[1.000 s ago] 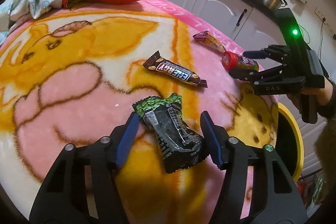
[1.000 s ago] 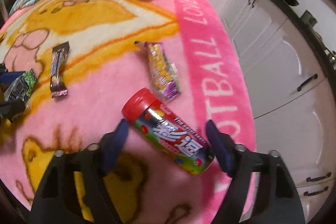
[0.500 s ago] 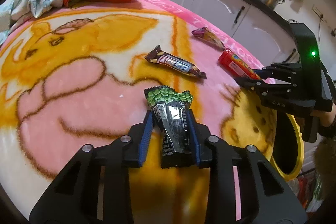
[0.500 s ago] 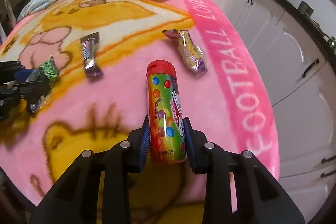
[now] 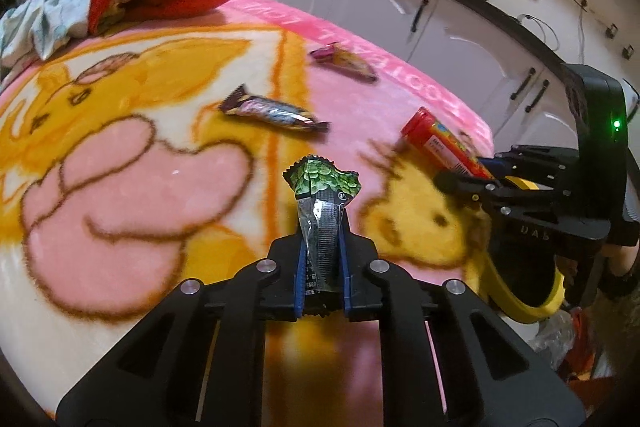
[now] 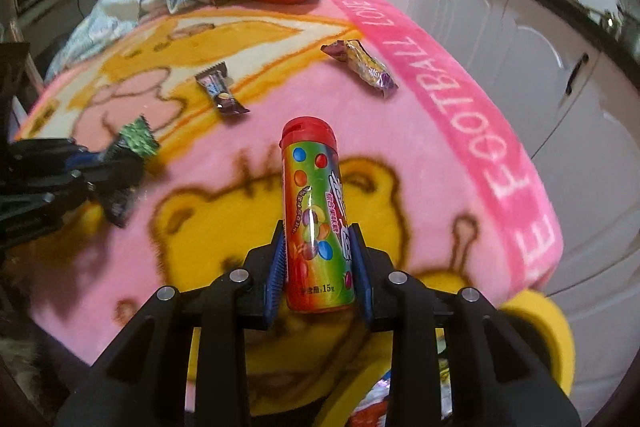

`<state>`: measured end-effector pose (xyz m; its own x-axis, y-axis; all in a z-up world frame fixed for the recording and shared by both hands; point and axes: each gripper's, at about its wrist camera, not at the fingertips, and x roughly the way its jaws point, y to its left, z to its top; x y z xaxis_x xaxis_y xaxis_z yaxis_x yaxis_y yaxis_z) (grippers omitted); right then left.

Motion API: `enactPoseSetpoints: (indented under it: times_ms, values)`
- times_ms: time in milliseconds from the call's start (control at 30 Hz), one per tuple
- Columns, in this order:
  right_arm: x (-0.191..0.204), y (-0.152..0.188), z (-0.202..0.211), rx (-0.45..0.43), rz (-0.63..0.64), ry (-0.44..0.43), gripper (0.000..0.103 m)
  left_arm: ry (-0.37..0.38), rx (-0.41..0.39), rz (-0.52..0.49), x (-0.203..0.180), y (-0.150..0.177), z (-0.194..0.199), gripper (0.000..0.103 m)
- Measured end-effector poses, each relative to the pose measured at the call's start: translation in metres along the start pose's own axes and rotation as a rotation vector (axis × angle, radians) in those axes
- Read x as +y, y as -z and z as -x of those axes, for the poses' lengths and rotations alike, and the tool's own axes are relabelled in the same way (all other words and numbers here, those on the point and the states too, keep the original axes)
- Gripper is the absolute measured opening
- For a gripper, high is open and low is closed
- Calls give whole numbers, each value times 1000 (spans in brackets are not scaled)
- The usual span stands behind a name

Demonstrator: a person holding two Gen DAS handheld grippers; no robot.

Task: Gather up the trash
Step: 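Carry the wrapper and candy tube over the yellow bin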

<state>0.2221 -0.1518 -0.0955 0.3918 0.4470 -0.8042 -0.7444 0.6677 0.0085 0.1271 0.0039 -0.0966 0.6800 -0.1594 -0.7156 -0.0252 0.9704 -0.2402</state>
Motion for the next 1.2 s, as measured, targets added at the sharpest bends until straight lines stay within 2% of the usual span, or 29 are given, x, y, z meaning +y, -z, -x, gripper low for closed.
enactPoseSetpoints:
  times_ms: [500, 1200]
  values:
    - [-25, 37, 66, -108, -137, -6, 28, 71, -84, -112, -60, -17, 14, 8]
    - [-78, 96, 135, -219, -330, 119, 28, 172, -126, -234, -136, -32, 9, 8]
